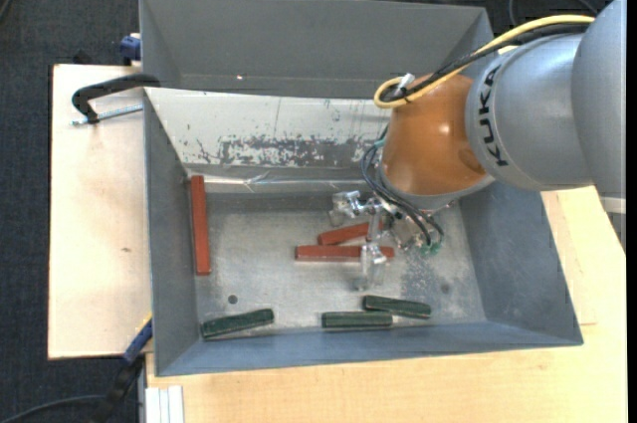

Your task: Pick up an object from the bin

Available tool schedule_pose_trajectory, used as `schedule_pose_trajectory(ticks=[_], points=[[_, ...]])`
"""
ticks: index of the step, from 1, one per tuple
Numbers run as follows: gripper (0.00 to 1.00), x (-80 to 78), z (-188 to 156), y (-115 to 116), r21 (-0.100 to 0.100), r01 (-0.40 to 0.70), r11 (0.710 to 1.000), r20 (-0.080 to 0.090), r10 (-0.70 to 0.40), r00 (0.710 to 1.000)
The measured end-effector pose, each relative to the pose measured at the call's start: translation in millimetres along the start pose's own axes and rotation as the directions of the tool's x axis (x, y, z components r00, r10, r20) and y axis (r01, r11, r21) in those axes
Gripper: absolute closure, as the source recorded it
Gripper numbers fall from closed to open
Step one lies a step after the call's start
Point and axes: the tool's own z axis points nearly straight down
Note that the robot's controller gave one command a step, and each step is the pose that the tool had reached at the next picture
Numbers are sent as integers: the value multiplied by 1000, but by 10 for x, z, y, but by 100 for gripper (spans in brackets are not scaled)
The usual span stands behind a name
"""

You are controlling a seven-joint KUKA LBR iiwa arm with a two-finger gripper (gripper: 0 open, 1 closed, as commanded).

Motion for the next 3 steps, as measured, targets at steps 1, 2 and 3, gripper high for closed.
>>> schedule_pose_trajectory(ticks=[1,2,3], points=[[100,1,2,2,0,1,1000,0,-1,1000],[100,-13,-146,5,1,1,1000,5,-1,1000],[100,-48,-1013,7,3,1,1000,12,-1,1000]])
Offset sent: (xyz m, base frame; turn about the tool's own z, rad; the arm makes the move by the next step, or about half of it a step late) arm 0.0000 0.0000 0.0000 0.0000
